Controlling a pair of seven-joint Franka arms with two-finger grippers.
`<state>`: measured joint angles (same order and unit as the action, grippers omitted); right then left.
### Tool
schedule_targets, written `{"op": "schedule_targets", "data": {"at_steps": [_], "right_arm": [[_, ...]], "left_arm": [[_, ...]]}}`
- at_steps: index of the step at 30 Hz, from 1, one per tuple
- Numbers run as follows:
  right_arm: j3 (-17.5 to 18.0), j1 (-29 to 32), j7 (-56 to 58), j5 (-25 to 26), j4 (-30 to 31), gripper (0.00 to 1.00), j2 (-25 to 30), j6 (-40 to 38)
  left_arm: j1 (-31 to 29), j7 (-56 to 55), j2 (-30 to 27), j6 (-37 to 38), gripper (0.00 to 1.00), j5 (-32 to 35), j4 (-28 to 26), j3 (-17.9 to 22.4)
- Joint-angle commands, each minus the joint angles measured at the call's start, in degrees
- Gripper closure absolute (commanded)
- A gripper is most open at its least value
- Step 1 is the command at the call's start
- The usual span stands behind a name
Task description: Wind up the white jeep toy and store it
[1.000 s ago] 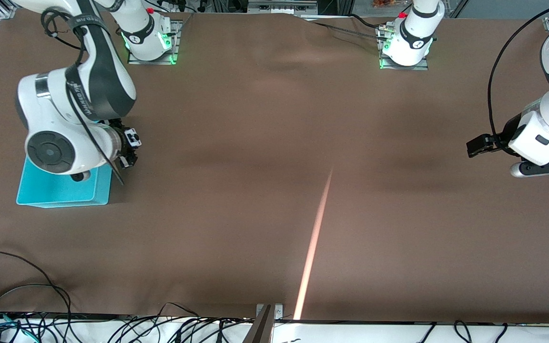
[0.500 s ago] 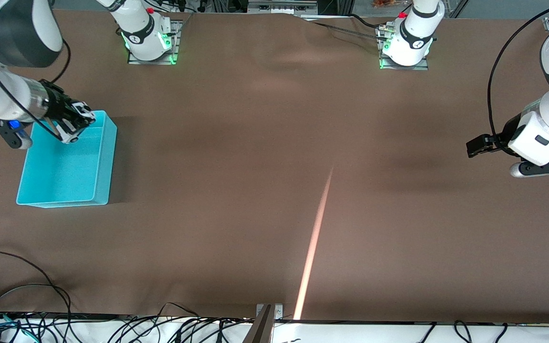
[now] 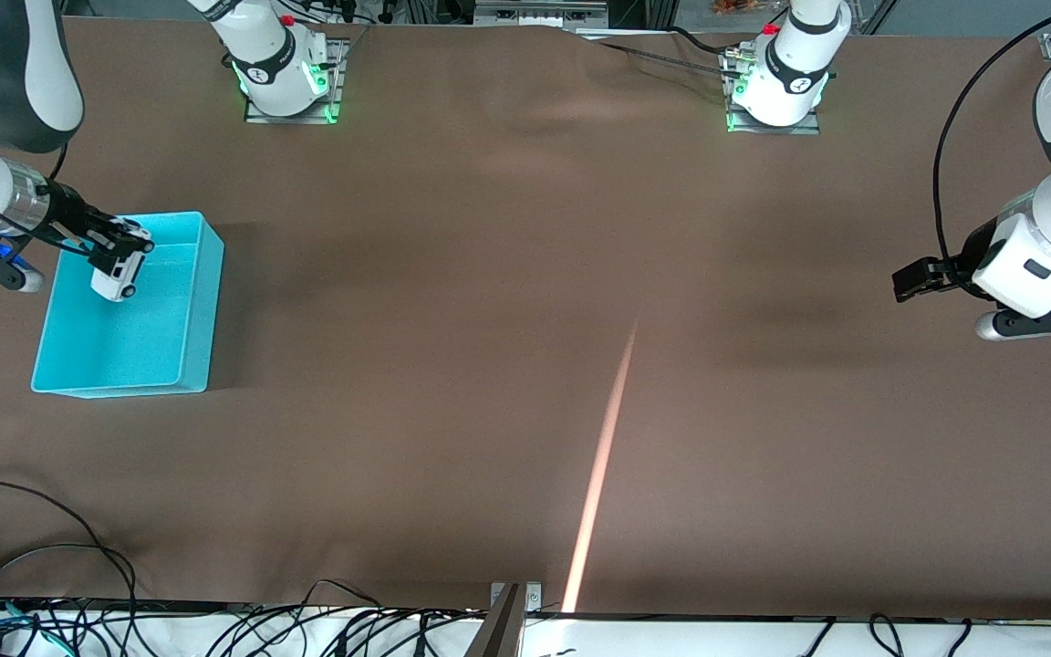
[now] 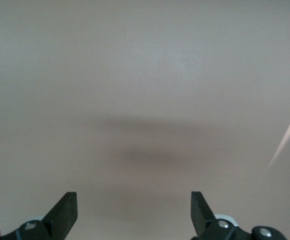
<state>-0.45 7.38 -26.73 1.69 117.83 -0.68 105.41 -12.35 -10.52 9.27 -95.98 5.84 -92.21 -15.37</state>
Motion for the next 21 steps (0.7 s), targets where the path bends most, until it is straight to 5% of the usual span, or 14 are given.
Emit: {"op": "schedule_targets", "data": {"at_steps": [1,21], "right_arm": [[0.3,2.5,6.2,-0.6,4.5,1.00,-0.1,7.9],[-0.1,10.7,18.5,3.2,8.3,1.00,-12.1,25.1]], "left_arm": [[0.2,0.9,0.7,1.4,0.00,1.3,1.5,-0.2],[0.2,0.9,0.7,1.4,0.00,1.3,1.5,-0.2]]}}
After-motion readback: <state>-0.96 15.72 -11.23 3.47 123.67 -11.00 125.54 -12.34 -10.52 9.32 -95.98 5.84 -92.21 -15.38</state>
